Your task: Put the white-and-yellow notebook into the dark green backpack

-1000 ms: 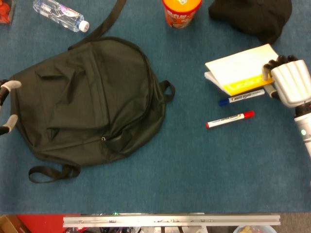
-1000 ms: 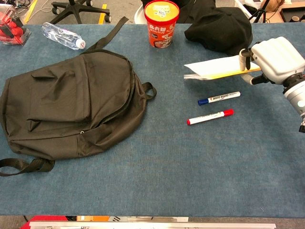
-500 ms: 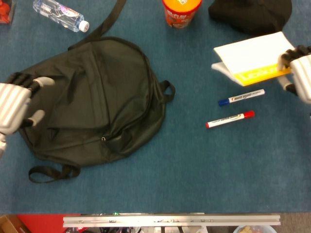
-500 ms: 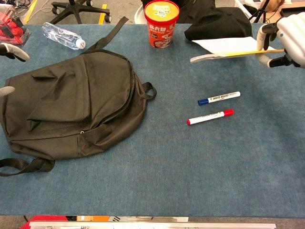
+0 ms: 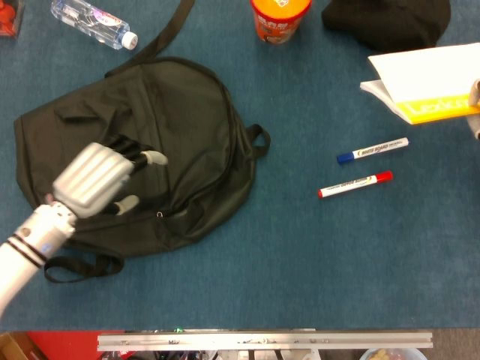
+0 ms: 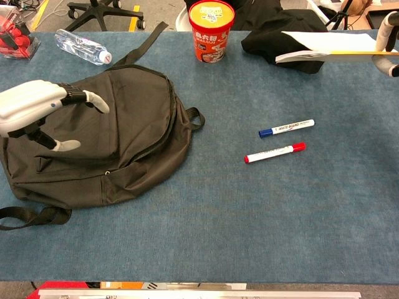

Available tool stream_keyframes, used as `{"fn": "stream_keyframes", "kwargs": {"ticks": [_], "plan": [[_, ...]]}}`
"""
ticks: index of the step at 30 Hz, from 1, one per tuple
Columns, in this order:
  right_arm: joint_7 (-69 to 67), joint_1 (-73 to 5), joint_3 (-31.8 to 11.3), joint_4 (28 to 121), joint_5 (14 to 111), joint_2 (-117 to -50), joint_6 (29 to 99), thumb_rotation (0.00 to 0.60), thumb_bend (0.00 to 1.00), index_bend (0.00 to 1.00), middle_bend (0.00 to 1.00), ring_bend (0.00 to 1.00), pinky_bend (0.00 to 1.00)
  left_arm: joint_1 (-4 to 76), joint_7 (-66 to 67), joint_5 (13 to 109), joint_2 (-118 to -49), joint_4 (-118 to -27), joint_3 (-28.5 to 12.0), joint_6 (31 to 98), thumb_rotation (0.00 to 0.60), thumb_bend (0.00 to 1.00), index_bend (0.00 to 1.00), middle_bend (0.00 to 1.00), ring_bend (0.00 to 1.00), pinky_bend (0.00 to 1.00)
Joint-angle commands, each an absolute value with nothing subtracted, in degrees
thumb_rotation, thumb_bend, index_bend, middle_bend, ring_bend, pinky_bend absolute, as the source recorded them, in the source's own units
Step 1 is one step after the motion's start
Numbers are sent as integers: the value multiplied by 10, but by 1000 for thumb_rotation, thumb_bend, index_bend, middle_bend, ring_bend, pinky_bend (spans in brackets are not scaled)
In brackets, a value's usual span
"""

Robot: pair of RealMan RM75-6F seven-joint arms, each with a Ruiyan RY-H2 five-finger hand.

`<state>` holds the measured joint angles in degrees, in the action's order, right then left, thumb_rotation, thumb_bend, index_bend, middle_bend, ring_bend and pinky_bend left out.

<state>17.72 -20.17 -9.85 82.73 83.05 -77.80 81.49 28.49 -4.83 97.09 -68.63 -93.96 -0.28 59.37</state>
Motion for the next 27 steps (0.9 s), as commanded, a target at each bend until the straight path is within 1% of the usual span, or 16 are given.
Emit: {"fn": "stream_keyframes", "kwargs": {"ticks": [1,8,15,20,27], "plan": [[177,-195,-96,833,829,-774,820,600,536,769,647,486,538,307,-38,960,-714,-934,-8,568,600,223,239,281,263,228],[174,-184,-91,839,827,-766,825,600,536,769,647,487,538,339,-1,912,-768,-915,-26,524,600,222,225,263,263,228],[170,-181,-91,842,827,-760,825,600,537,774,648,487,538,351,58,856,-795,-927,-29,495,600,222,182,231,245,228],[163,-180,-91,839,827,-760,823,600,536,775,648,487,538,357,118,809,-822,-940,-33,486,600,222,122,203,197,228],[156,-178,-89,837,829,-759,822,600,537,777,648,487,538,363,201,737,-874,-943,-41,496,600,222,69,167,179,228]]}}
